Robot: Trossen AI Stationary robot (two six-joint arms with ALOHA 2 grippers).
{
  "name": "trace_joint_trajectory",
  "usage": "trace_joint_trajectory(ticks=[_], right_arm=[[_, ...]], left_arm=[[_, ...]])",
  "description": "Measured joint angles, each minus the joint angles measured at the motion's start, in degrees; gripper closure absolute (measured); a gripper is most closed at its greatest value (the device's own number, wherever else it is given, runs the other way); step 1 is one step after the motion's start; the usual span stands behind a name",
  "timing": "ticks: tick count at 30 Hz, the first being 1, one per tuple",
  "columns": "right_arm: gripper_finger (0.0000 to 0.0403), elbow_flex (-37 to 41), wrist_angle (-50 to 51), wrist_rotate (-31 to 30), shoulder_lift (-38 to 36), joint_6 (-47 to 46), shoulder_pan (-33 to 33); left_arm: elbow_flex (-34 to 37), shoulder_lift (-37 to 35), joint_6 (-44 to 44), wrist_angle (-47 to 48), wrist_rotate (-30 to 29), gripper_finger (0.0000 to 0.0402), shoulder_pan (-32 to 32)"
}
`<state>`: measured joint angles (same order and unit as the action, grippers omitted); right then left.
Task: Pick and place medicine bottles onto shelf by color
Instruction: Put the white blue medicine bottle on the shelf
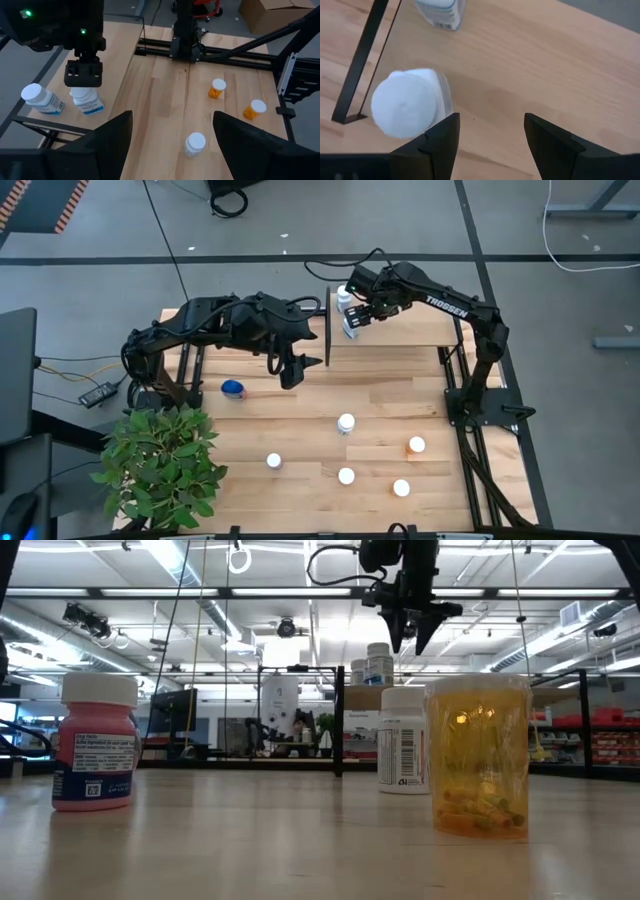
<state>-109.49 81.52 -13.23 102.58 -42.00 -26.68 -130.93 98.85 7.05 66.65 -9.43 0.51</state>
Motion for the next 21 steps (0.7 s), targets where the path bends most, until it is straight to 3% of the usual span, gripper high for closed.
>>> trace_joint_trajectory(ticks=[21], right_arm=[[0.0173, 0.00, -2.41, 6.72, -0.02, -2.41, 0.24]], left_arm=[[0.00, 0.00, -0.20, 0.04, 0.00, 0.0120, -0.02]])
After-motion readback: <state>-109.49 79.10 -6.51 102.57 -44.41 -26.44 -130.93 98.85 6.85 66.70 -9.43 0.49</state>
